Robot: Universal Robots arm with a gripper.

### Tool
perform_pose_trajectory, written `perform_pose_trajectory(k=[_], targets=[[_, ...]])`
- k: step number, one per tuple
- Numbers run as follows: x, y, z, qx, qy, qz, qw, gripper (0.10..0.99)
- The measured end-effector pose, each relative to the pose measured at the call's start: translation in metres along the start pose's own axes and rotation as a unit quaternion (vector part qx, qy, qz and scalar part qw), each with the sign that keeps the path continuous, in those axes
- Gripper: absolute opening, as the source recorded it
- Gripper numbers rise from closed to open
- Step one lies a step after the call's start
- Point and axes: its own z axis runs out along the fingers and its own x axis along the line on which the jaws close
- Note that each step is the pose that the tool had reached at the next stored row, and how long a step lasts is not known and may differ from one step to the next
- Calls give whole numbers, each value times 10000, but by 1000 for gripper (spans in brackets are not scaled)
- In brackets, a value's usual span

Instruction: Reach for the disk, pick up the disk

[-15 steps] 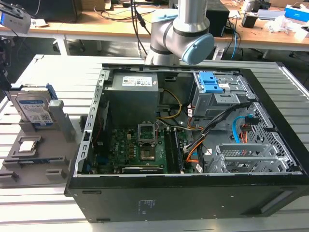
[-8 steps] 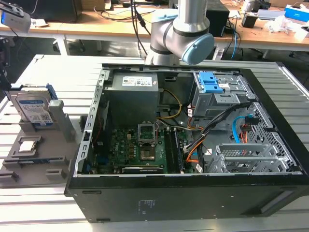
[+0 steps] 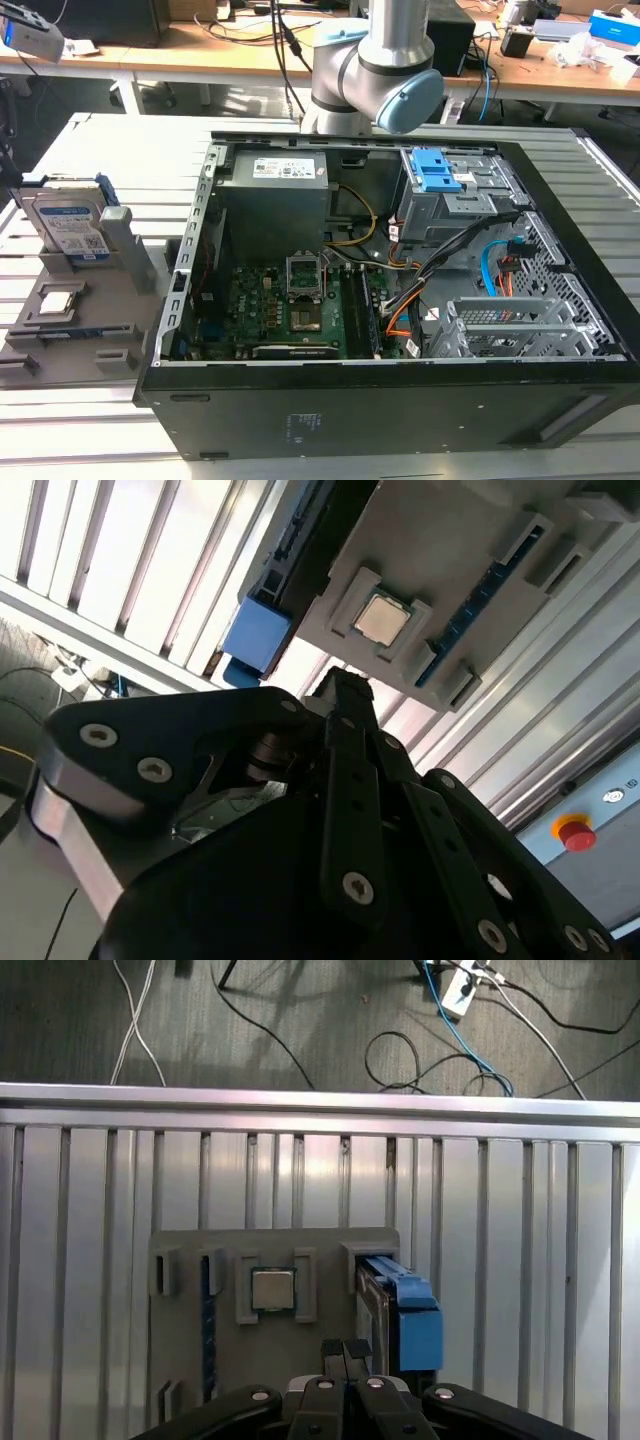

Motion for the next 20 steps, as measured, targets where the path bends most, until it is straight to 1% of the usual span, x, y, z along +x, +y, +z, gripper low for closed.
perform_pose_trajectory(k=[2, 6, 12, 16, 18, 20], targets=[[0, 0, 0, 0, 5, -133, 9999, 106], [0, 0, 0, 0, 11, -299, 9996, 106], [0, 0, 0, 0, 20, -544, 9985, 106], [0, 0, 0, 0, 27, -719, 9974, 106], [0, 0, 0, 1, 33, -881, 9961, 106], [0, 0, 0, 1, 36, -953, 9954, 106]])
